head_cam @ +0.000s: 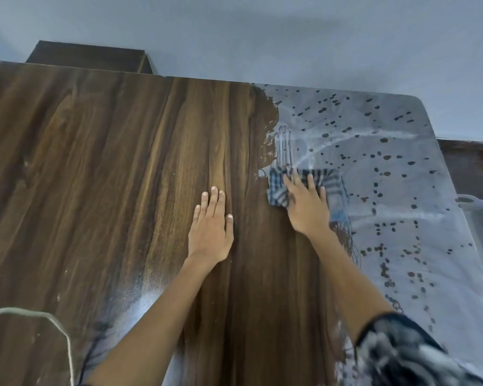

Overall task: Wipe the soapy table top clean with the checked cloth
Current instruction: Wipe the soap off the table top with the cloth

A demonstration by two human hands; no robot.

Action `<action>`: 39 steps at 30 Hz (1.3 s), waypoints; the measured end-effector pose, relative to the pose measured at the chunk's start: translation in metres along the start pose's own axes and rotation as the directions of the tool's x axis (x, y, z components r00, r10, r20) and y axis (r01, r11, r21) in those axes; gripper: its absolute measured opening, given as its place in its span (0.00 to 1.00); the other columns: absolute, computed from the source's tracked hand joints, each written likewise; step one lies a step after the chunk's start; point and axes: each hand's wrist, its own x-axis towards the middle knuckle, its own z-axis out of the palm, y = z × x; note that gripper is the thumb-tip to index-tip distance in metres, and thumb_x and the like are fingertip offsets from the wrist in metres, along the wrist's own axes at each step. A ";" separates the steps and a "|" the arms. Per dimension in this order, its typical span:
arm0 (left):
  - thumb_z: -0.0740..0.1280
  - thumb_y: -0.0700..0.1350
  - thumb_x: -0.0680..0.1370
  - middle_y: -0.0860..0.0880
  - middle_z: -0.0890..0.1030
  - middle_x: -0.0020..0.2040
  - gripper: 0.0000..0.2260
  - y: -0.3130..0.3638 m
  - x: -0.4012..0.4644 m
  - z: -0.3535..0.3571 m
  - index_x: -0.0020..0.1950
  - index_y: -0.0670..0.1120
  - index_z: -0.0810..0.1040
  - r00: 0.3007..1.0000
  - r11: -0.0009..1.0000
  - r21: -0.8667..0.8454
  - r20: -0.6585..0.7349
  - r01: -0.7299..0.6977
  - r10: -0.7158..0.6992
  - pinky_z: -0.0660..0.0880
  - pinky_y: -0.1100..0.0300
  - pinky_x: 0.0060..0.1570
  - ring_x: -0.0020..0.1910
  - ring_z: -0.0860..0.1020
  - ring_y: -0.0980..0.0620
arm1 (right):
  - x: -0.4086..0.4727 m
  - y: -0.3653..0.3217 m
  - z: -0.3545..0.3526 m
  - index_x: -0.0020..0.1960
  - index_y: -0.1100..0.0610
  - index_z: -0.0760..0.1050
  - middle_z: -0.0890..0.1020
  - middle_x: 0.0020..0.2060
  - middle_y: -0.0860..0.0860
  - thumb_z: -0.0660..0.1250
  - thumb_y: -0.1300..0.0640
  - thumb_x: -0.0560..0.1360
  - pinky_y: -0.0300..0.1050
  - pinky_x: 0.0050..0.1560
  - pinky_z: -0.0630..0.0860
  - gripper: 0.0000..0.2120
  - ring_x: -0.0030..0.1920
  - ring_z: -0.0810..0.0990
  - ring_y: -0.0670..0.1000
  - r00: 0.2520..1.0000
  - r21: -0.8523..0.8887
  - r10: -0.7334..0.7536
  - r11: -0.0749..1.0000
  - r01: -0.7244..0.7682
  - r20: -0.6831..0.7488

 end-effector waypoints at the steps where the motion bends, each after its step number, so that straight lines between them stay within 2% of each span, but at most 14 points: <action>1: 0.48 0.48 0.82 0.48 0.45 0.77 0.24 0.000 0.002 0.000 0.76 0.45 0.46 1.000 1.000 0.003 0.001 -0.001 0.001 0.43 0.55 0.73 0.76 0.42 0.50 | 0.015 -0.010 -0.002 0.76 0.47 0.49 0.47 0.76 0.46 0.51 0.56 0.81 0.58 0.73 0.43 0.25 0.76 0.44 0.56 1.000 0.000 0.017 1.000 -0.017 0.015; 3: 0.48 0.48 0.82 0.48 0.45 0.77 0.23 0.001 0.006 -0.001 0.76 0.44 0.46 1.000 1.000 0.018 0.003 -0.005 0.005 0.43 0.55 0.73 0.76 0.42 0.50 | 0.032 -0.030 0.000 0.76 0.48 0.49 0.47 0.76 0.48 0.50 0.57 0.81 0.60 0.72 0.41 0.25 0.75 0.43 0.58 1.000 0.009 -0.019 1.000 0.018 0.024; 5: 0.48 0.46 0.82 0.48 0.45 0.77 0.23 0.000 0.011 -0.003 0.76 0.44 0.46 1.000 0.999 0.024 0.004 -0.025 0.025 0.43 0.56 0.73 0.76 0.43 0.50 | 0.030 -0.043 0.003 0.76 0.49 0.50 0.47 0.76 0.47 0.51 0.59 0.81 0.59 0.72 0.40 0.25 0.75 0.43 0.58 0.990 0.017 -0.136 0.991 0.136 0.025; 8: 0.48 0.44 0.82 0.48 0.46 0.77 0.23 -0.004 0.020 -0.005 0.76 0.44 0.46 0.998 0.998 0.016 0.008 -0.057 0.057 0.43 0.57 0.73 0.76 0.43 0.51 | 0.000 -0.033 0.006 0.76 0.48 0.52 0.49 0.76 0.45 0.52 0.60 0.80 0.54 0.73 0.39 0.26 0.76 0.44 0.55 0.934 -0.001 -0.353 0.935 0.354 0.047; 11: 0.47 0.44 0.82 0.49 0.46 0.77 0.23 -0.006 0.031 -0.006 0.76 0.45 0.46 0.997 0.997 0.021 -0.010 -0.078 0.079 0.44 0.57 0.73 0.76 0.43 0.51 | -0.035 -0.004 0.005 0.75 0.44 0.51 0.49 0.74 0.39 0.51 0.60 0.79 0.47 0.72 0.36 0.27 0.76 0.44 0.48 0.885 0.008 -0.454 0.890 0.456 0.105; 14: 0.47 0.44 0.82 0.48 0.46 0.77 0.22 -0.008 0.045 -0.007 0.76 0.44 0.47 0.994 0.994 0.027 -0.021 -0.108 0.109 0.44 0.58 0.74 0.76 0.44 0.52 | -0.028 0.025 -0.007 0.74 0.41 0.48 0.47 0.72 0.37 0.50 0.57 0.81 0.50 0.74 0.38 0.25 0.75 0.42 0.46 0.921 0.009 -0.371 0.928 0.373 0.117; 20: 0.47 0.45 0.82 0.47 0.47 0.77 0.22 0.000 0.081 -0.009 0.76 0.43 0.47 0.992 0.991 0.054 -0.025 -0.120 0.122 0.45 0.56 0.74 0.76 0.45 0.50 | 0.078 0.003 -0.024 0.76 0.48 0.49 0.47 0.76 0.47 0.52 0.59 0.81 0.60 0.73 0.43 0.26 0.76 0.44 0.58 0.997 -0.034 -0.028 0.999 0.031 0.071; 22: 0.47 0.44 0.82 0.46 0.47 0.77 0.22 0.002 0.093 -0.011 0.76 0.43 0.47 0.991 0.990 0.055 -0.018 -0.128 0.130 0.46 0.57 0.74 0.76 0.45 0.50 | 0.087 -0.024 -0.020 0.76 0.48 0.48 0.47 0.76 0.49 0.52 0.60 0.80 0.62 0.72 0.42 0.27 0.75 0.44 0.60 0.998 -0.043 -0.055 0.997 0.057 0.032; 25: 0.48 0.43 0.82 0.46 0.47 0.77 0.23 0.000 0.112 -0.015 0.76 0.42 0.47 0.988 0.987 0.041 0.010 -0.153 0.153 0.45 0.57 0.74 0.76 0.45 0.51 | 0.050 -0.044 -0.002 0.76 0.49 0.51 0.50 0.76 0.49 0.52 0.62 0.78 0.58 0.73 0.41 0.28 0.75 0.46 0.59 0.959 -0.035 -0.281 0.959 0.282 0.043; 28: 0.48 0.43 0.82 0.47 0.48 0.77 0.22 -0.005 0.126 -0.019 0.76 0.43 0.49 0.981 0.980 0.042 0.003 -0.194 0.194 0.45 0.58 0.73 0.76 0.47 0.51 | -0.007 -0.025 0.011 0.74 0.48 0.58 0.57 0.74 0.45 0.47 0.57 0.76 0.50 0.74 0.42 0.27 0.75 0.52 0.53 0.903 -0.031 -0.425 0.904 0.427 0.060; 30: 0.48 0.43 0.82 0.47 0.51 0.77 0.22 -0.008 0.133 -0.020 0.76 0.44 0.51 0.977 0.976 0.038 -0.017 -0.213 0.213 0.46 0.58 0.73 0.76 0.48 0.51 | -0.021 -0.003 0.007 0.74 0.45 0.57 0.56 0.73 0.41 0.46 0.56 0.74 0.48 0.74 0.41 0.28 0.75 0.51 0.49 0.906 -0.018 -0.412 0.909 0.416 0.101; 33: 0.48 0.43 0.82 0.47 0.51 0.77 0.21 -0.010 0.144 -0.020 0.76 0.43 0.52 0.973 0.972 0.046 -0.028 -0.230 0.231 0.46 0.58 0.73 0.76 0.49 0.51 | 0.006 0.020 -0.009 0.73 0.42 0.48 0.48 0.72 0.38 0.51 0.60 0.78 0.50 0.74 0.37 0.27 0.75 0.43 0.48 0.944 -0.013 -0.314 0.948 0.317 0.098; 35: 0.48 0.44 0.82 0.47 0.51 0.77 0.22 -0.009 0.150 -0.020 0.76 0.43 0.51 0.973 0.972 0.058 -0.025 -0.228 0.229 0.47 0.57 0.73 0.76 0.48 0.51 | 0.045 0.028 -0.020 0.74 0.42 0.49 0.47 0.73 0.40 0.51 0.60 0.80 0.53 0.74 0.39 0.27 0.76 0.44 0.51 0.981 -0.047 -0.191 0.980 0.192 0.025; 39: 0.47 0.44 0.82 0.47 0.51 0.77 0.21 -0.004 0.161 -0.019 0.76 0.44 0.51 0.971 0.969 0.085 -0.026 -0.233 0.236 0.47 0.56 0.73 0.76 0.48 0.50 | 0.120 0.007 -0.029 0.76 0.48 0.49 0.47 0.76 0.47 0.51 0.58 0.81 0.60 0.73 0.43 0.26 0.75 0.45 0.59 0.999 -0.053 -0.015 0.998 0.017 0.050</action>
